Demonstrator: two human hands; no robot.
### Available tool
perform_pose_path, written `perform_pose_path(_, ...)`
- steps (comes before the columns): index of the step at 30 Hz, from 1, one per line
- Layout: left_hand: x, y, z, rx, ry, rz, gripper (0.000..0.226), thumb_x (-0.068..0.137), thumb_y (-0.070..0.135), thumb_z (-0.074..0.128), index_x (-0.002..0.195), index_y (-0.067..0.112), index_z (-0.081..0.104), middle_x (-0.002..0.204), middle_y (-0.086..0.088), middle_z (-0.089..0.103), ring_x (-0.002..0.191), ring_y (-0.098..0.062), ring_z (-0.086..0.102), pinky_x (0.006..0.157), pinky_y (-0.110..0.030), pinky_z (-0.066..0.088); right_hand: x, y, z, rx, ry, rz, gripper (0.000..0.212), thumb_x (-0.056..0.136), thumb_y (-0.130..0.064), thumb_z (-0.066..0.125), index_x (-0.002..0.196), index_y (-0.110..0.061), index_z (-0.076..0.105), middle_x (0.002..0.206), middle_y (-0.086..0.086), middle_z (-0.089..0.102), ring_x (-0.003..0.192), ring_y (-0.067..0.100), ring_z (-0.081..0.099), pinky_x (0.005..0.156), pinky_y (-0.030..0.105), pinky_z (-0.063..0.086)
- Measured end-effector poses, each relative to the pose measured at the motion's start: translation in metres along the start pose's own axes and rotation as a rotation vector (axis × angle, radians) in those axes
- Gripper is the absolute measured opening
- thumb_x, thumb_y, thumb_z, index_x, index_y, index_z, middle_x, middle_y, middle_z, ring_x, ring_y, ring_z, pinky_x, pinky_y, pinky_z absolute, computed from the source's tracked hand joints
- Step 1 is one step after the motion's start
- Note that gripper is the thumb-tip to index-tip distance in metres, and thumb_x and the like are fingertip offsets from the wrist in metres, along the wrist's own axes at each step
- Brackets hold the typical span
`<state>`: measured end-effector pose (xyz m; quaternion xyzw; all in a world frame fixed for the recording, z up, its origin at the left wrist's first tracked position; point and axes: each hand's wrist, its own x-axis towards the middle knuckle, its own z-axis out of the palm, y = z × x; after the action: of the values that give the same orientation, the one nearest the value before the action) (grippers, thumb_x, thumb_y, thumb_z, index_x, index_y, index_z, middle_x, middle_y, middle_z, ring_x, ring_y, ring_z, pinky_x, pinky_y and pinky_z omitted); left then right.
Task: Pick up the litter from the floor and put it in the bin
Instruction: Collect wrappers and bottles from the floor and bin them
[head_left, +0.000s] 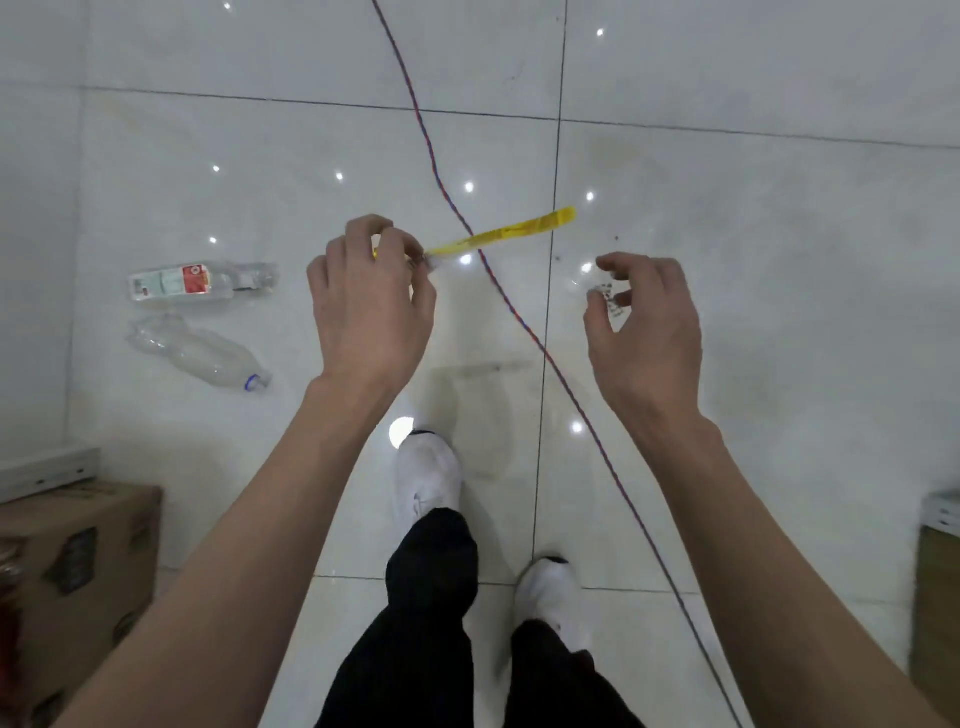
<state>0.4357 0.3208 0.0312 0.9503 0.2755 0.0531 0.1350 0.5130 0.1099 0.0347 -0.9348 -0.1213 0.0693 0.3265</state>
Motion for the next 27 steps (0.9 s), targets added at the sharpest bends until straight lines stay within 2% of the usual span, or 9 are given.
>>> perform_pose_path(5, -0.003, 0.069, -0.106, -0.063, 0.007, 0.056, 0.017, 0.093, 0.027, 0.053, 0.103, 0.018, 0.063, 0.122, -0.003, 0.055, 0.104, -0.027, 0.054, 0.09, -0.038, 0.034, -0.016, -0.052, -0.119, 0.034, 0.105, 0.067, 0.029, 0.093, -0.02, 0.059, 0.121, -0.024, 0.061, 0.116, -0.005, 0.055, 0.089, 0.013, 0.062, 0.083, 0.032, 0.05)
perform_pose_path(14, -0.036, 0.194, -0.258, -0.091, 0.002, 0.193, 0.016, 0.092, 0.028, 0.054, 0.102, 0.02, 0.063, 0.118, -0.001, 0.057, 0.102, -0.027, 0.055, 0.09, -0.039, 0.035, -0.081, -0.098, -0.302, 0.114, 0.262, 0.223, 0.028, 0.093, -0.019, 0.06, 0.119, -0.025, 0.061, 0.114, -0.005, 0.054, 0.087, 0.01, 0.06, 0.083, 0.037, 0.052)
perform_pose_path(21, -0.093, 0.269, -0.297, -0.127, -0.042, 0.386, 0.015, 0.093, 0.028, 0.055, 0.103, 0.019, 0.063, 0.116, -0.001, 0.057, 0.102, -0.026, 0.056, 0.092, -0.041, 0.036, -0.163, -0.083, -0.376, 0.132, 0.443, 0.348, 0.028, 0.093, -0.019, 0.061, 0.119, -0.027, 0.061, 0.114, -0.008, 0.054, 0.089, 0.008, 0.058, 0.085, 0.039, 0.052)
perform_pose_path(27, -0.177, 0.308, -0.293, -0.141, -0.144, 0.605, 0.015, 0.092, 0.029, 0.054, 0.101, 0.02, 0.062, 0.113, -0.001, 0.057, 0.098, -0.027, 0.056, 0.09, -0.04, 0.036, -0.283, -0.061, -0.399, 0.117, 0.579, 0.551, 0.027, 0.094, -0.018, 0.061, 0.121, -0.023, 0.062, 0.115, -0.005, 0.055, 0.089, 0.01, 0.06, 0.08, 0.026, 0.049)
